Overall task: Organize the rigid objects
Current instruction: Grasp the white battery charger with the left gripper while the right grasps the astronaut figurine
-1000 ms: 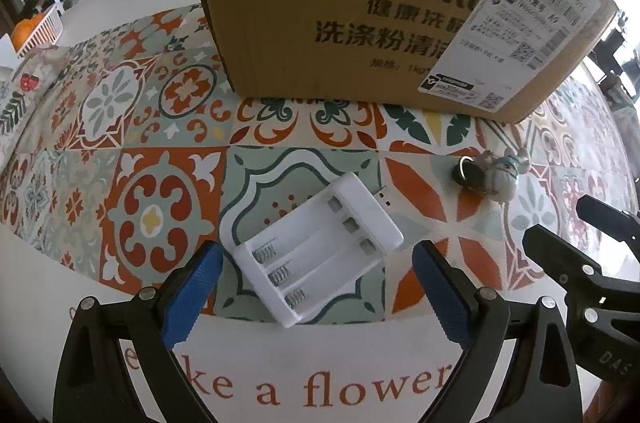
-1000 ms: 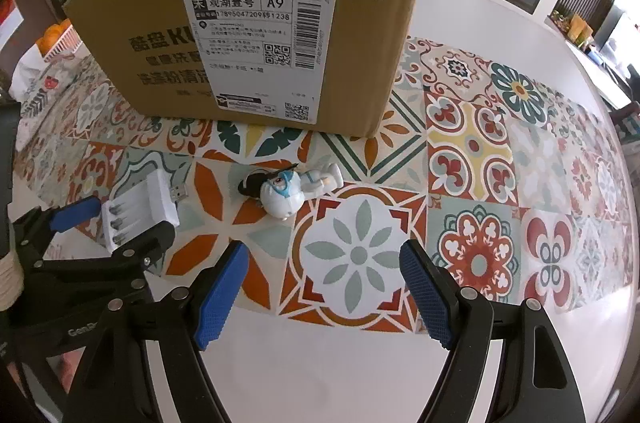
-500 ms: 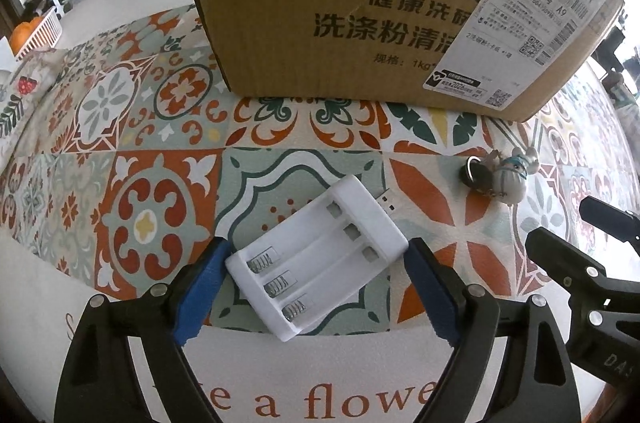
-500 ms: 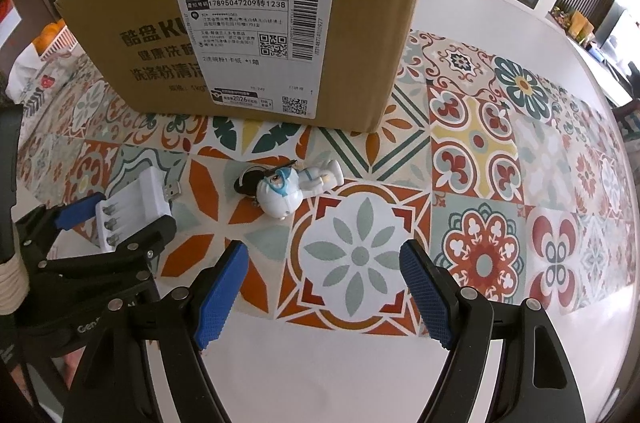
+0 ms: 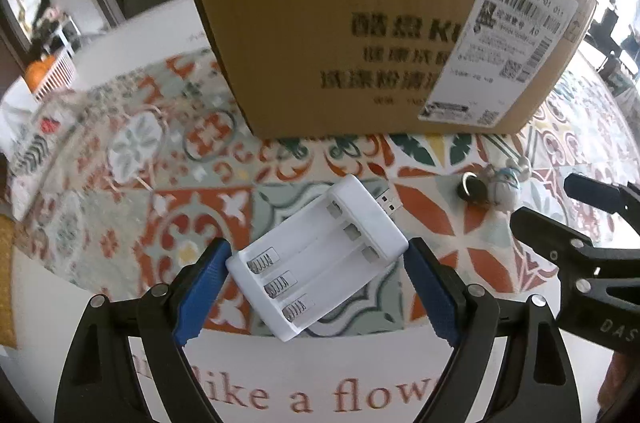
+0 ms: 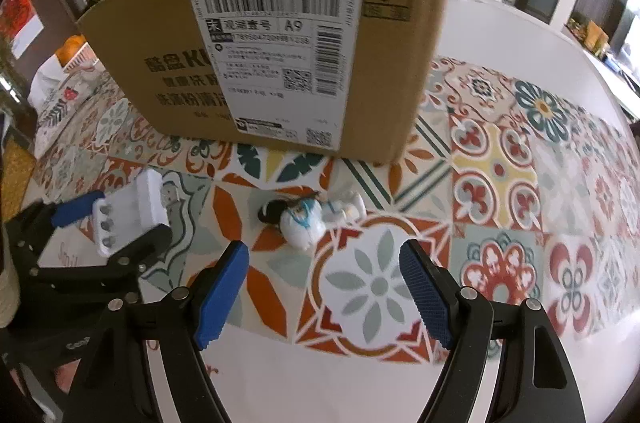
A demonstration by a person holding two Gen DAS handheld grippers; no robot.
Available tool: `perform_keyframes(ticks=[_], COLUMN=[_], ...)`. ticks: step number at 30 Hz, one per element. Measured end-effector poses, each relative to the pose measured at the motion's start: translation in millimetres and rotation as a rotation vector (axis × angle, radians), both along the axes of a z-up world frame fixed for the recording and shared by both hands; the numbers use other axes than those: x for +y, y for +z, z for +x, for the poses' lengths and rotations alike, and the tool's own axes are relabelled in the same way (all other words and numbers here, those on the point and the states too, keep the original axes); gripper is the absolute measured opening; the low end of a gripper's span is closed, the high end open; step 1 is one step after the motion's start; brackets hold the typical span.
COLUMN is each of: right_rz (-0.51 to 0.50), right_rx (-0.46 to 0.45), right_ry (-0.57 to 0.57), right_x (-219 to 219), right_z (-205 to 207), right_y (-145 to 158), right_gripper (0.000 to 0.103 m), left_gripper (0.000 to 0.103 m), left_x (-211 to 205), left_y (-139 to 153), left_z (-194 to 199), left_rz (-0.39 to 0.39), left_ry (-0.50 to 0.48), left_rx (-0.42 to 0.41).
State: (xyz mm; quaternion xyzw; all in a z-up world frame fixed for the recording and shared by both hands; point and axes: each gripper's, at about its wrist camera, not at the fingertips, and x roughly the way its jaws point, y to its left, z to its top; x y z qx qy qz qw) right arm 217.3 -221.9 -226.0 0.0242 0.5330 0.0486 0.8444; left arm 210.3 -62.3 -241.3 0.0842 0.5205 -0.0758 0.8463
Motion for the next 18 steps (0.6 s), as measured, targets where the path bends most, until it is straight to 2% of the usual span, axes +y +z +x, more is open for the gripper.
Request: perform_keyframes(ticks=[11, 18], right_rz=[0.024, 0.036], right_rx=[-0.027, 0.007], right_ry=[0.045, 0.052], right_x=[2, 0], right_z=[22, 34], right_y=[-10, -25], right_gripper=[0.078, 0.076], left_gripper=[0.088, 0.088], left_x=[-1, -3], left_y=[5, 1], left_z=[14, 17], left_rz=[0.016, 0.021], left_ry=[0.016, 0.017], left_rx=[-0.02, -0.018])
